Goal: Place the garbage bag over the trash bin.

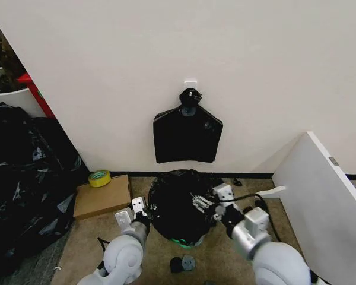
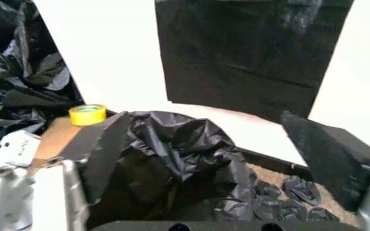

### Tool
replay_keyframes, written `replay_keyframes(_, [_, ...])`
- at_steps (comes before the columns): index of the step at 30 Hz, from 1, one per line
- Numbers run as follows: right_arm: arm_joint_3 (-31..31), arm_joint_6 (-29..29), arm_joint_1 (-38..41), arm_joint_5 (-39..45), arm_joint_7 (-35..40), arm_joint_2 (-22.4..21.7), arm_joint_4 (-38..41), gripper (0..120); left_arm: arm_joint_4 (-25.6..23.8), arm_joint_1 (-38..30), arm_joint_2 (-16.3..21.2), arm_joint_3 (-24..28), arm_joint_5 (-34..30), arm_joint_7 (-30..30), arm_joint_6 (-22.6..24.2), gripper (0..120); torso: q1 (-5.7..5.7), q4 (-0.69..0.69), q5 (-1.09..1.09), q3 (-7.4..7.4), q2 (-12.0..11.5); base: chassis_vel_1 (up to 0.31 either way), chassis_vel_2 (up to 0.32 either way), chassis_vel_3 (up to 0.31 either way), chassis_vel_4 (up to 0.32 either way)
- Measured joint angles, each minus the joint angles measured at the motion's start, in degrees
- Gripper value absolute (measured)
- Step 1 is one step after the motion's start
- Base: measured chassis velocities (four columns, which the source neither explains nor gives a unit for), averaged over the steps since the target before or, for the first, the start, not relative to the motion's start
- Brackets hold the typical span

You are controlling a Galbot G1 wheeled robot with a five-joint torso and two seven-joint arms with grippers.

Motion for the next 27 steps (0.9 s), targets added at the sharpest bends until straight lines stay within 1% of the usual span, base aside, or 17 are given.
replay_keyframes(4, [0.4, 0.4, -0.3, -0.2, -0.3, 0.7, -0.3, 99, 1.5, -0.4, -0.7, -0.1, -0.7, -0.1, 0.2, 1, 0.0, 0.01, 0.0, 0.0, 0.0, 0.0, 0.0, 0.0, 0.0])
replay_keyframes(11, [0.2, 0.2, -0.2, -0.3, 0.0, 1.1, -0.4, 100, 3.6, -1.0, -1.7, 0.2, 0.2, 1.2, -0.6, 2, 0.0, 0.0, -0.01, 0.0, 0.0, 0.0, 0.0, 0.0, 0.0])
replay_keyframes(12, [0.2, 0.1, -0.2, -0.3, 0.1, 1.1, -0.4, 100, 3.8, -1.0, -1.8, 0.1, 0.5, 1.2, -0.9, 10, 0.0, 0.0, -0.01, 0.0, 0.0, 0.0, 0.0, 0.0, 0.0])
replay_keyframes(14, [0.2, 0.0, -0.3, -0.3, 0.1, 1.0, -0.4, 100, 3.8, -0.9, -1.8, 0.0, 0.6, 1.5, -1.1, 11, 0.0, 0.0, -0.01, 0.0, 0.0, 0.0, 0.0, 0.0, 0.0])
replay_keyframes(17, [0.2, -0.1, -0.4, -0.4, 0.1, 1.1, -0.4, 100, 3.0, -0.6, -1.6, -0.2, 0.6, 2.9, -1.4, 26, 0.0, 0.0, -0.02, 0.0, 0.0, 0.0, 0.0, 0.0, 0.0])
replay_keyframes(18, [0.2, -0.2, -0.4, -0.4, 0.1, 1.2, -0.4, 100, 2.9, -0.6, -1.5, -0.2, 0.5, 3.1, -1.4, 29, 0.0, 0.0, -0.01, 0.0, 0.0, 0.0, 0.0, 0.0, 0.0])
replay_keyframes(19, [0.2, -0.2, -0.4, -0.4, 0.1, 1.2, -0.4, 100, 2.9, -0.6, -1.5, -0.2, 0.5, 3.1, -1.4, 29, 0.0, 0.0, -0.01, 0.0, 0.0, 0.0, 0.0, 0.0, 0.0])
replay_keyframes(21, [0.5, -0.5, -0.7, -0.4, 0.0, 1.7, -0.4, 100, 2.7, -0.6, -1.3, -0.4, 0.2, 3.9, -1.1, 36, 0.0, 0.0, -0.01, 0.0, 0.0, 0.0, 0.0, 0.0, 0.0])
replay_keyframes(22, [0.9, -0.6, -0.9, -0.4, -0.1, 2.2, -0.4, 100, 2.6, -0.6, -1.2, -0.5, 0.1, 4.2, -0.9, 43, 0.0, 0.0, -0.01, 0.0, 0.0, 0.0, 0.0, 0.0, 0.0])
replay_keyframes(23, [0.9, -0.6, -0.9, -0.4, -0.2, 2.3, -0.4, 100, 2.6, -0.5, -1.2, -0.6, 0.1, 4.3, -0.9, 44, 0.0, 0.0, -0.01, 0.0, 0.0, 0.0, 0.0, 0.0, 0.0])
replay_keyframes(24, [1.3, -0.6, -1.2, -0.3, -0.3, 2.7, -0.4, 100, 2.3, -0.4, -0.8, -0.7, 0.0, 5.0, -0.8, 51, 0.0, 0.0, -0.01, 0.0, 0.0, 0.0, 0.0, 0.0, 0.0])
replay_keyframes(27, [1.6, -0.5, -1.5, -0.2, -0.5, 2.8, -0.3, 100, 1.5, 0.0, -0.4, -0.7, 0.1, 5.5, -0.6, 58, 0.0, 0.0, -0.01, 0.0, 0.0, 0.0, 0.0, 0.0, 0.0])
